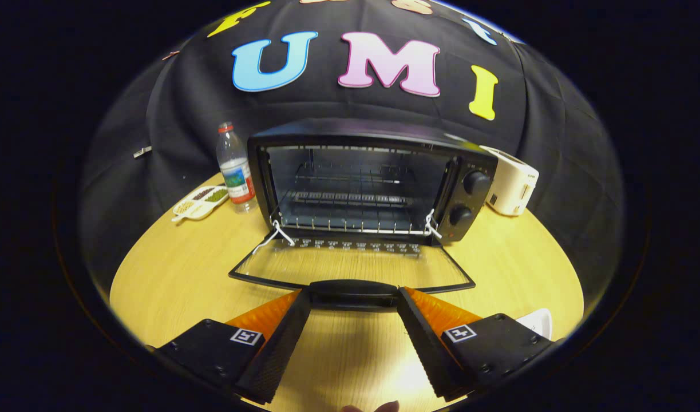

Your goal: Open the toaster oven, put the food inside, and close the toaster oven door.

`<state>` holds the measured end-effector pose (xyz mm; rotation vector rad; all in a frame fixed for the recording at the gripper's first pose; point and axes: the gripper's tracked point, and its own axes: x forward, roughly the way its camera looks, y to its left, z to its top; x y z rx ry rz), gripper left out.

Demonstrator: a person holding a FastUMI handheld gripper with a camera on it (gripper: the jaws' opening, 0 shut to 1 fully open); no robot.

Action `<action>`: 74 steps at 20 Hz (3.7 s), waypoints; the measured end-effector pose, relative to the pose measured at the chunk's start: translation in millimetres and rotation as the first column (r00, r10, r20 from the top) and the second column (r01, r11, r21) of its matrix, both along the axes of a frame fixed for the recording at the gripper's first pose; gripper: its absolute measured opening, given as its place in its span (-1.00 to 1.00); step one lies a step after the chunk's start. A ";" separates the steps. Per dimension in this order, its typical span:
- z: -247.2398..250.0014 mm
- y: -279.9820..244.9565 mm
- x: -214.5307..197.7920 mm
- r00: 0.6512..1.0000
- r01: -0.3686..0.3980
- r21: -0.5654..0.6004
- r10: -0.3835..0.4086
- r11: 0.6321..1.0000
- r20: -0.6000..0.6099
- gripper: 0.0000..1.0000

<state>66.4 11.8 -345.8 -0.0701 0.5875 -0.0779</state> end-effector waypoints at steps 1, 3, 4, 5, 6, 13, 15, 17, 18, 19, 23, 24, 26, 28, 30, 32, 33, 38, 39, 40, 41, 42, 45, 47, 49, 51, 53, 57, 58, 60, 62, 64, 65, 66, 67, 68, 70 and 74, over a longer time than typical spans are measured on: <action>-7.4 0.8 -6.2 1.000 -0.001 0.006 0.001 1.000 -0.032 0.98; -17.0 3.6 -17.5 0.997 -0.007 0.020 0.009 1.000 -0.072 0.98; -20.9 3.8 -22.0 0.996 -0.008 0.028 0.010 1.000 -0.087 0.98; -23.5 4.5 -27.8 0.995 -0.005 0.043 0.009 0.999 -0.104 0.98; -21.7 5.8 -32.1 0.994 -0.003 0.058 0.010 0.998 -0.111 0.98; 54.6 -9.7 -66.1 0.995 -0.061 0.142 0.072 0.988 -0.071 0.98; 76.8 -24.7 -78.1 0.991 -0.072 0.165 0.090 0.984 -0.099 0.99; 93.9 -42.7 -94.5 0.983 -0.080 0.188 0.109 0.979 -0.149 1.00; 100.0 -54.8 -103.3 0.977 -0.092 0.185 0.125 0.978 -0.175 1.00; 104.6 -70.3 -110.2 0.970 -0.103 0.171 0.136 0.980 -0.200 1.00; 91.9 -141.5 -146.1 0.920 -0.045 0.186 0.114 0.981 -0.374 1.00; 86.6 -157.0 -150.9 0.905 -0.033 0.196 0.113 0.980 -0.410 0.97; 68.0 -194.6 -159.7 0.870 -0.017 0.188 0.108 0.982 -0.482 0.97; 51.2 -229.6 -165.4 0.841 0.013 0.188 0.091 0.982 -0.533 0.97; 36.8 -258.9 -163.8 0.817 0.074 0.204 0.058 0.976 -0.573 0.98; 21.2 -281.2 -159.3 0.795 0.109 0.208 0.041 0.972 -0.605 0.97; 13.4 -290.7 -154.8 0.787 0.132 0.210 0.026 0.969 -0.617 0.97; -17.8 -316.5 -135.8 0.752 0.192 0.206 -0.009 0.959 -0.659 0.35; -28.5 -319.1 -135.2 0.738 0.194 0.194 -0.013 0.962 -0.674 0.10; -31.5 -320.8 -138.3 0.725 0.196 0.179 -0.020 0.964 -0.688 0.08; -36.6 -325.2 -138.1 0.718 0.193 0.158 -0.030 0.968 -0.696 0.08; -40.3 -330.2 -137.7 0.713 0.187 0.136 -0.039 0.973 -0.700 0.09; -53.6 -326.0 -139.0 0.685 0.181 0.175 0.003 0.968 -0.729 0.08; -55.6 -324.9 -142.0 0.687 0.223 0.216 0.004 0.951 -0.727 -0.42; -54.0 -331.7 -149.3 0.684 0.244 0.268 0.031 0.932 -0.729 -0.65; -41.7 -338.0 -149.6 0.693 0.252 0.318 0.059 0.914 -0.718 -0.88; -44.7 -336.6 -145.8 0.713 0.279 0.367 0.065 0.887 -0.698 -0.90; -20.3 -331.2 -148.4 0.763 0.399 0.548 0.064 0.735 -0.643 -0.90; -14.9 -328.5 -147.5 0.777 0.418 0.582 0.057 0.698 -0.626 -0.90; -0.5 -320.2 -148.9 0.802 0.452 0.639 0.030 0.623 -0.596 -0.90; 23.2 -303.6 -154.8 0.832 0.478 0.705 -0.013 0.524 -0.554 -0.90; 38.4 -279.5 -160.4 0.845 0.503 0.744 -0.070 0.440 -0.530 -0.91; 42.4 -265.4 -164.0 0.846 0.515 0.756 -0.099 0.405 -0.523 -0.91; 47.1 -248.3 -168.8 0.847 0.525 0.766 -0.134 0.371 -0.515 -0.90; 46.6 -229.2 -171.6 0.842 0.537 0.769 -0.156 0.347 -0.517 -0.90; 47.1 -208.6 -174.2 0.835 0.549 0.772 -0.172 0.320 -0.522 -0.91; 49.5 -166.8 -173.7 0.825 0.565 0.787 -0.201 0.247 -0.528 -0.90; 55.9 -94.7 -140.6 0.831 0.539 0.827 -0.264 0.163 -0.489 -0.90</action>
